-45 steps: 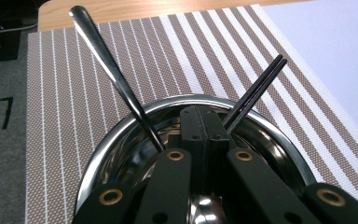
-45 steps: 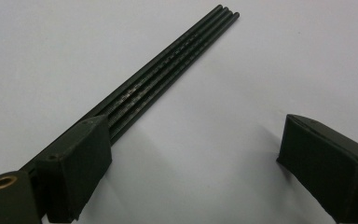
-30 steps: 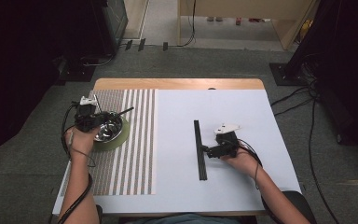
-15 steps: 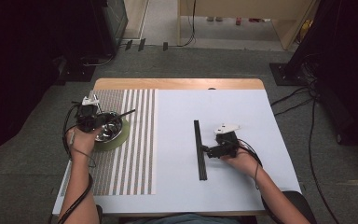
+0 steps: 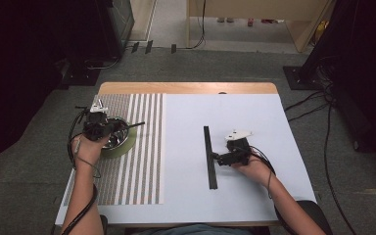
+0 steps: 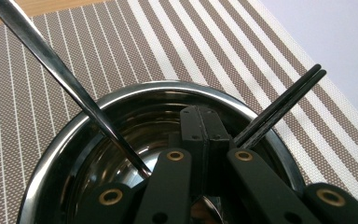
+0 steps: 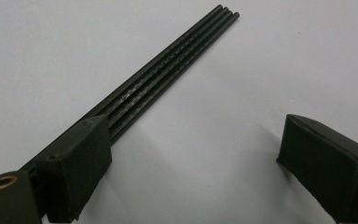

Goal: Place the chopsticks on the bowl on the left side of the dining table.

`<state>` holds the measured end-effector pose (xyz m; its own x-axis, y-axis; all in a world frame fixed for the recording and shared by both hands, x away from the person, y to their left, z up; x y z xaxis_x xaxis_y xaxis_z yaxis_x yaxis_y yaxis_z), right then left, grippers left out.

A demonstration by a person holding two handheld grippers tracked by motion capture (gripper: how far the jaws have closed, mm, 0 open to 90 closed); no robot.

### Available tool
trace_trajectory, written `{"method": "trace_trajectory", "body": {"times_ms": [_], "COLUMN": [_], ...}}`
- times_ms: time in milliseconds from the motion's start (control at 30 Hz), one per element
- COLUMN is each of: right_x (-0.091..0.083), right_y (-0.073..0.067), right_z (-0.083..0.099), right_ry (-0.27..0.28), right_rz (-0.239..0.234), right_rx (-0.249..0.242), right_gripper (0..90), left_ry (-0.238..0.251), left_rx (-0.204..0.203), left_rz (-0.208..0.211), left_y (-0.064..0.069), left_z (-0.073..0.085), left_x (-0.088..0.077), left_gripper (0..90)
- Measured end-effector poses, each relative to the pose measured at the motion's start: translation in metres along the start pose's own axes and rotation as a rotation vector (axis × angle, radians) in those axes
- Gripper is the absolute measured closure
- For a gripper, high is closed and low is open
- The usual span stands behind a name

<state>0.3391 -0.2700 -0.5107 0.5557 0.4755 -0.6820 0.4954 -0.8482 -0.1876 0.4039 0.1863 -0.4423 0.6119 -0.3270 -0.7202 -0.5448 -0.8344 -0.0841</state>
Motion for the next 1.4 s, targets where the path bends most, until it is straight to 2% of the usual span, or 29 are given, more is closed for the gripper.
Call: {"method": "trace_trajectory", "body": {"times_ms": [167,367,667,767,900,1067,1133,1400], "right_x": [0.000,0.000,0.000,0.000,0.000,0.000,0.000,0.000], "right_y": [0.000,0.000,0.000,0.000,0.000,0.000,0.000,0.000], "right_z": [0.000,0.000,0.000,0.000,0.000,0.000,0.000,0.000], "right_ry": [0.000,0.000,0.000,0.000,0.000,-0.001,-0.001,-0.001], "right_rz": [0.000,0.000,0.000,-0.001,-0.001,-0.003,-0.003,-0.003], "right_rx": [0.001,0.001,0.005,0.005,0.005,0.007,0.007,0.007], "right_gripper": [8.7,8.7,8.8,8.8,8.8,8.8,8.8,8.8], "left_ry": [-0.007,0.021,0.041,0.027,0.033,0.005,-0.003,-0.008], "left_rx": [0.003,-0.016,-0.024,-0.014,-0.034,-0.028,-0.026,-0.063], "left_rz": [0.007,0.024,-0.014,-0.028,-0.027,-0.041,-0.051,-0.048], "left_y": [0.002,0.001,0.003,0.005,0.006,0.009,0.008,0.001], "left_z": [0.002,0.004,0.009,0.011,0.016,0.024,0.027,0.035], "left_x": [-0.001,-0.005,-0.027,-0.032,-0.038,-0.040,-0.040,-0.039], "left_gripper": [90.0,90.0,90.0,90.0,90.0,90.0,90.0,90.0]}}
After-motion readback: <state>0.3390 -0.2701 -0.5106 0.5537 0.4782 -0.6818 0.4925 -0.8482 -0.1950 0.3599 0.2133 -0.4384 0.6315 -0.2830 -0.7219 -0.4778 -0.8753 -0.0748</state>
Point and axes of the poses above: each handheld gripper's, and its own axes: x roughly forward along the jaws, z roughly out of its underside, y roughly to its right, the point moved 1 cm from there along x, roughly forward along the jaws, and after that the axes turned 12 degrees about x, right-handed, at the moved point
